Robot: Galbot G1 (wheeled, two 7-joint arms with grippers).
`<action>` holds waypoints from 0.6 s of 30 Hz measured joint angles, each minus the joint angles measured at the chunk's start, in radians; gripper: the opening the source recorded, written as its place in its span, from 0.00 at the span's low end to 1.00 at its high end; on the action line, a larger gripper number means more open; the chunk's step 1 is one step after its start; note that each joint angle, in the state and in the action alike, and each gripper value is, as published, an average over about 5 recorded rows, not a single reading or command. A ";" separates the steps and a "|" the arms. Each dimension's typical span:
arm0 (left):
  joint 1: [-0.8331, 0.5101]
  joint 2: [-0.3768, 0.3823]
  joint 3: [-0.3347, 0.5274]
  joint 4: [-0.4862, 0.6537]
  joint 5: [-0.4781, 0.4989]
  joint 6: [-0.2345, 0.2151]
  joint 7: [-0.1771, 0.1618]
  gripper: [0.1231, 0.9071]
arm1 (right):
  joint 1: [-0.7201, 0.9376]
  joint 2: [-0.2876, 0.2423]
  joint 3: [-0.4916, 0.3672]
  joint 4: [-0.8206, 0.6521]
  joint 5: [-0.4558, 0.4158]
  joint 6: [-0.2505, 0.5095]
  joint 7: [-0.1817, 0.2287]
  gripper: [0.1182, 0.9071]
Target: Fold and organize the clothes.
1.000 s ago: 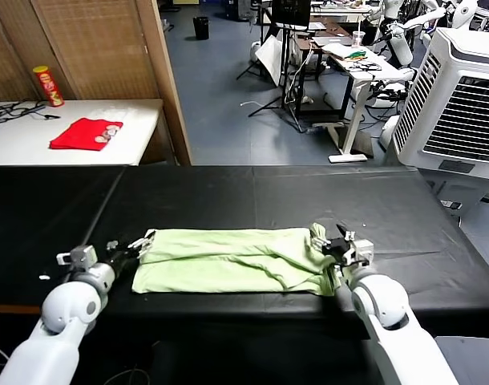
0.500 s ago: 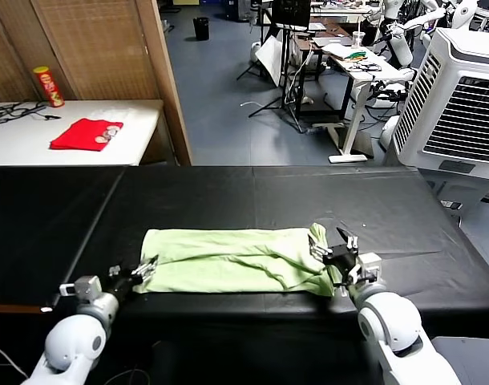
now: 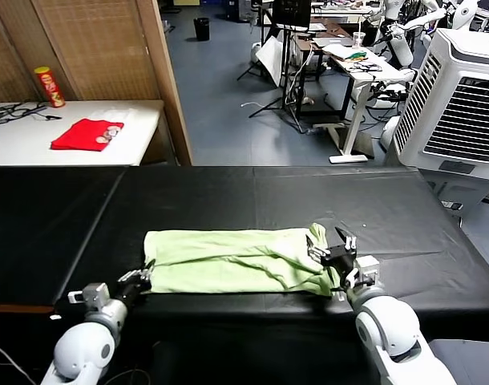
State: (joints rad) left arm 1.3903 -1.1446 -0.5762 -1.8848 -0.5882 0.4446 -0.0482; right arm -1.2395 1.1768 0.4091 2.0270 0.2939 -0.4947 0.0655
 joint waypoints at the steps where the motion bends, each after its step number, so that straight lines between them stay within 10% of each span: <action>1: -0.001 0.003 -0.001 0.001 0.019 -0.002 0.005 0.04 | -0.001 0.000 0.002 0.002 0.000 0.000 0.000 0.86; 18: 0.039 0.251 -0.143 0.061 0.392 -0.069 0.030 0.04 | -0.032 0.030 0.031 0.023 -0.009 -0.002 0.003 0.86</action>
State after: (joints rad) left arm 1.4289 -0.8933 -0.7191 -1.8242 -0.1964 0.3759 -0.0178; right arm -1.2711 1.2064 0.4396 2.0502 0.2845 -0.4970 0.0681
